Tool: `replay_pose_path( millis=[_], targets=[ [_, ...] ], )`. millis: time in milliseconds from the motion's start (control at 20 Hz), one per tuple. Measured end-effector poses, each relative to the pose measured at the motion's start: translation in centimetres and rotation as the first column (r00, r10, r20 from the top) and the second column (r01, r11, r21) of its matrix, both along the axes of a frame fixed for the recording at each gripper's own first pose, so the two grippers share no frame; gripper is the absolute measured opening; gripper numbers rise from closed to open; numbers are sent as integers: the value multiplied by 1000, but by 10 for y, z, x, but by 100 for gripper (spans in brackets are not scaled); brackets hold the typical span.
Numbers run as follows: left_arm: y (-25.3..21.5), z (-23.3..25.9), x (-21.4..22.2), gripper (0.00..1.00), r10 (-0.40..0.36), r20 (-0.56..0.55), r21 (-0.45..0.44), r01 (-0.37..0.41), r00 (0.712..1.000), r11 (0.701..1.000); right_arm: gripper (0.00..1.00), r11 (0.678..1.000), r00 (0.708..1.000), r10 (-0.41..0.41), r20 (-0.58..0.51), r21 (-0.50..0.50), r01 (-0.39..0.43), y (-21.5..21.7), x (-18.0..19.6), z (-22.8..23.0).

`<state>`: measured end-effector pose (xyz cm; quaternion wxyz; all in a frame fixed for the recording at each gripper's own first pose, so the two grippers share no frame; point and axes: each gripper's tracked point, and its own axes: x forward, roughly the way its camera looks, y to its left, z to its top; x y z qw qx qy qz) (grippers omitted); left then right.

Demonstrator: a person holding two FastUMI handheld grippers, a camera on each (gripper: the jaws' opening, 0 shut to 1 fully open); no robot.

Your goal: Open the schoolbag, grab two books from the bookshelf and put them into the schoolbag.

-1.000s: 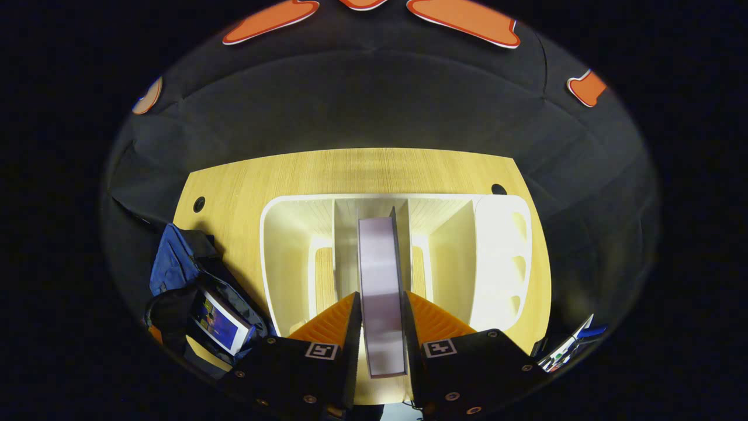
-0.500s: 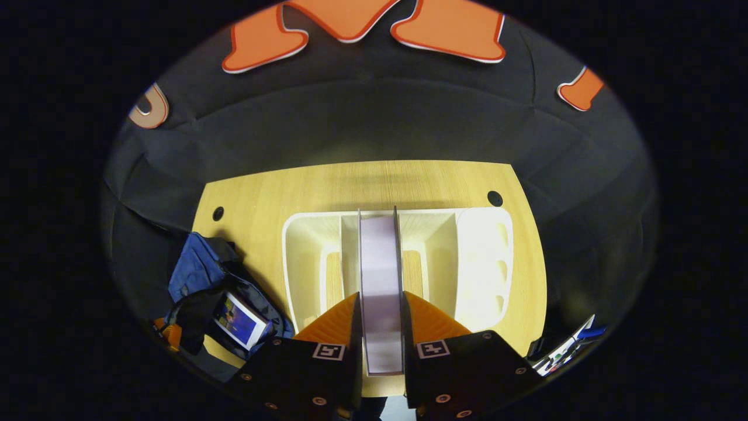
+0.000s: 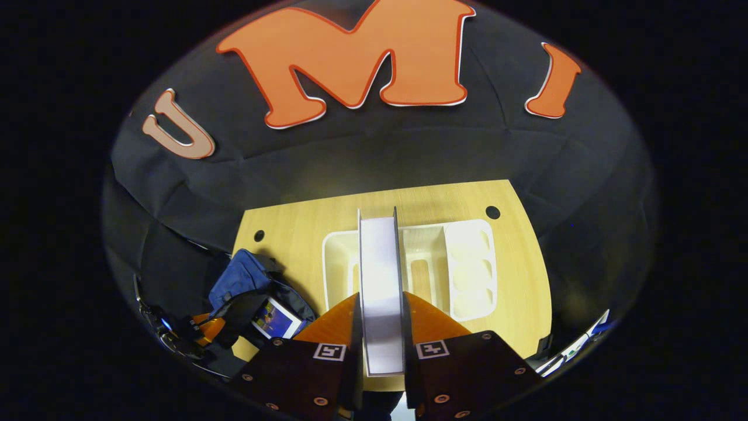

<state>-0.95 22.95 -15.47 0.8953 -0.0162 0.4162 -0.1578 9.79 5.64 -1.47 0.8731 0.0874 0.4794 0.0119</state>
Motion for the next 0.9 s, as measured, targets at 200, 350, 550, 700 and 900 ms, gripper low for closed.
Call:
replay_pose_path(
  millis=[200,350,550,700,900],
  targets=[
    [1,2,2,2,-6,7,19,5,1000,1000,29,990,1000,-9,21,142,5,11,-21,8],
    [1,2,2,2,-3,7,25,3,1000,1000,28,973,1000,7,13,229,-9,30,-37,-4],
    [0,1,2,2,8,2,20,-8,1000,1000,28,928,999,40,-24,372,-29,73,-55,-31],
    [2,2,2,2,16,8,26,-17,1000,1000,27,893,998,51,-32,449,-31,105,-68,-48],
    [6,5,2,2,40,22,37,-41,999,998,27,855,997,58,-46,519,-26,147,-83,-70]
  ],
)
